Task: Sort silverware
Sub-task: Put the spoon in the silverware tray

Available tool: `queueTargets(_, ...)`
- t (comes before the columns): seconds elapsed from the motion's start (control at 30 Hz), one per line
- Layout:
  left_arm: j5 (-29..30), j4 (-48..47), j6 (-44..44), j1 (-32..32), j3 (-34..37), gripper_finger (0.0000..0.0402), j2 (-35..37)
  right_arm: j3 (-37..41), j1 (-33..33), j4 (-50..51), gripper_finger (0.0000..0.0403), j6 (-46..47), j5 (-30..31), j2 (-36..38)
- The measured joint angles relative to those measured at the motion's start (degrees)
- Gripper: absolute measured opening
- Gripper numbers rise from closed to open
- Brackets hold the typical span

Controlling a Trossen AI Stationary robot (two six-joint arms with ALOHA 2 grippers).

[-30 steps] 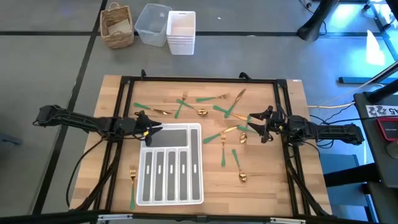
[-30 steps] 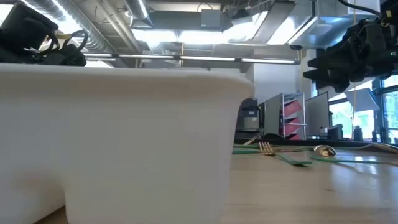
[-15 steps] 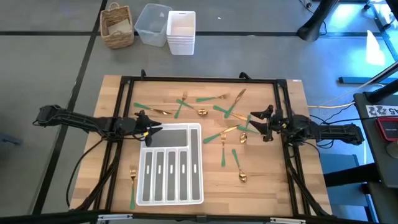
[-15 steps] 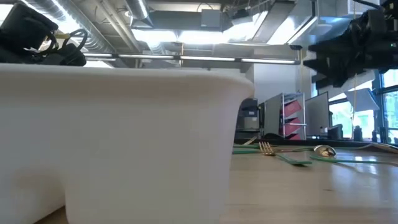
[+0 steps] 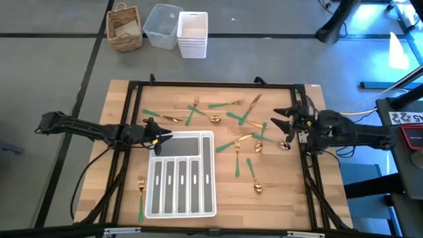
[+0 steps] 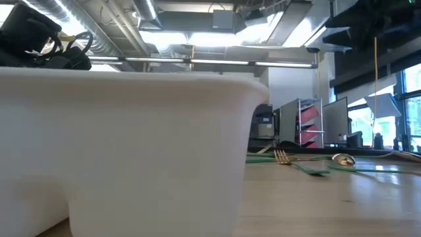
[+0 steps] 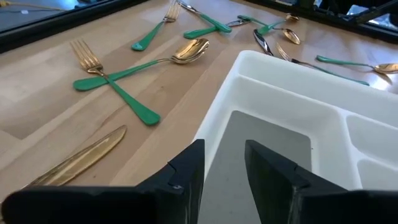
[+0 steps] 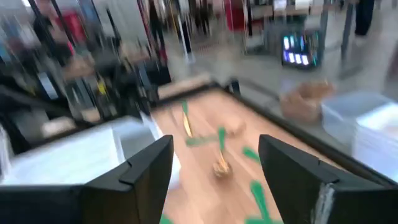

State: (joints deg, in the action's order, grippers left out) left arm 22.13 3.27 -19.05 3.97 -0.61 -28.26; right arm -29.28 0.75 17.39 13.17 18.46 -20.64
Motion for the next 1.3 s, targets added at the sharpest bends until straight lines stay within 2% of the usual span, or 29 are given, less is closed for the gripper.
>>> queueTargets(0.3, 0.0, 0.7, -0.4, 0.0, 0.0, 0.0109, 0.0, -21.5, 0.0, 30.3, 0.0239, 2.9, -1.5, -26.8)
queueTargets(0.43, 0.0, 0.8, -0.5, 0.0, 0.0, 0.0109, 0.0, -25.6, 0.0, 41.4, 0.0239, 6.8, -1.7, -37.7)
queueTargets(0.53, 0.0, 0.8, -0.5, 0.0, 0.0, 0.0109, 0.0, -26.0, 0.0, 46.6, 0.0239, 9.0, -3.5, -44.5)
queueTargets(0.7, 0.0, 0.8, -0.5, 0.0, 0.0, 0.0109, 0.0, -26.0, 0.0, 49.5, 0.0239, 9.4, -3.5, -54.7)
queueTargets(0.93, 0.0, 0.8, -0.5, 0.0, 0.0, 0.0109, 0.0, -24.7, 0.5, 50.0, 0.0239, 10.0, -4.2, -64.6)
queueTargets(1.03, 0.0, 0.8, -0.5, 0.0, 0.0, 0.0109, 0.0, -22.3, 1.3, 49.5, 0.0239, 10.0, -7.7, -67.3)
queueTargets(1.3, 0.0, 0.8, -0.2, 0.0, 0.0, 0.0109, 0.0, -15.6, 2.4, 45.8, 0.0239, 10.6, -10.3, -68.7)
